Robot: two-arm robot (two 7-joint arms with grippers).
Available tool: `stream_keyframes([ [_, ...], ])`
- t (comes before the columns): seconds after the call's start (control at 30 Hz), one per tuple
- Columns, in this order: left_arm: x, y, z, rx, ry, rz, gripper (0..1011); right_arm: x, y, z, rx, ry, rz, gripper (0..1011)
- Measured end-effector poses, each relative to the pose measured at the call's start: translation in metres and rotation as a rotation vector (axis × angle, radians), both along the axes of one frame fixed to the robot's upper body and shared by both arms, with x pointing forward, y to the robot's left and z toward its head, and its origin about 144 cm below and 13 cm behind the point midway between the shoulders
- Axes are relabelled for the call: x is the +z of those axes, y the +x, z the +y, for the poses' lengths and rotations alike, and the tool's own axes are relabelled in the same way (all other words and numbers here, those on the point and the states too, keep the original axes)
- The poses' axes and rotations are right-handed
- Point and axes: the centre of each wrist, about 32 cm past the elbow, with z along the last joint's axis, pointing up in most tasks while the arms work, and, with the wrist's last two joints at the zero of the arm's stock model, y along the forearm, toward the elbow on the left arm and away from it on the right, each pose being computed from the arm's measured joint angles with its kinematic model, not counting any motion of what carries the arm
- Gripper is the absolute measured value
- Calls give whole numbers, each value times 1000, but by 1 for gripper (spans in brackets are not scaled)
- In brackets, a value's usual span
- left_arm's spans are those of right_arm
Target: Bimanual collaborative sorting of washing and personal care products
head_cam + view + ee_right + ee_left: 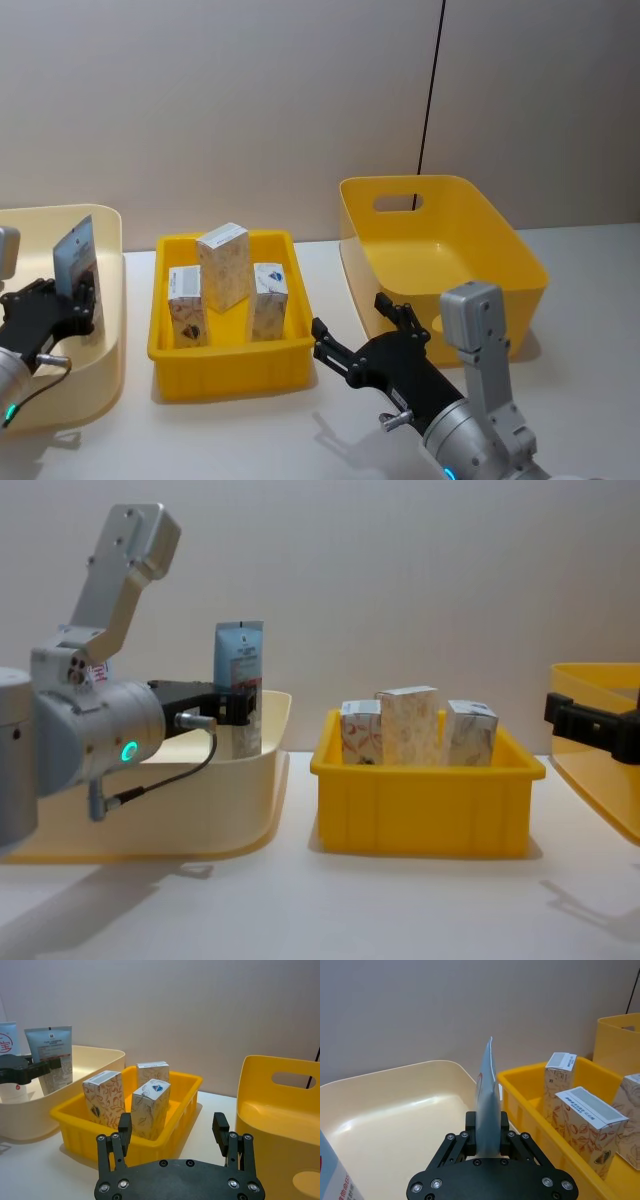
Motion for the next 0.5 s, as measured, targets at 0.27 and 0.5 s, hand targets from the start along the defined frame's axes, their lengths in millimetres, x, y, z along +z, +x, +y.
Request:
stream_keyframes([
  [0.27,-1,0,16,-61,-38,-51,248,0,0,0,0,0,0,1004],
  [0.5,9,-3,37,-128,-67,-122,246,0,0,0,0,0,0,1004],
])
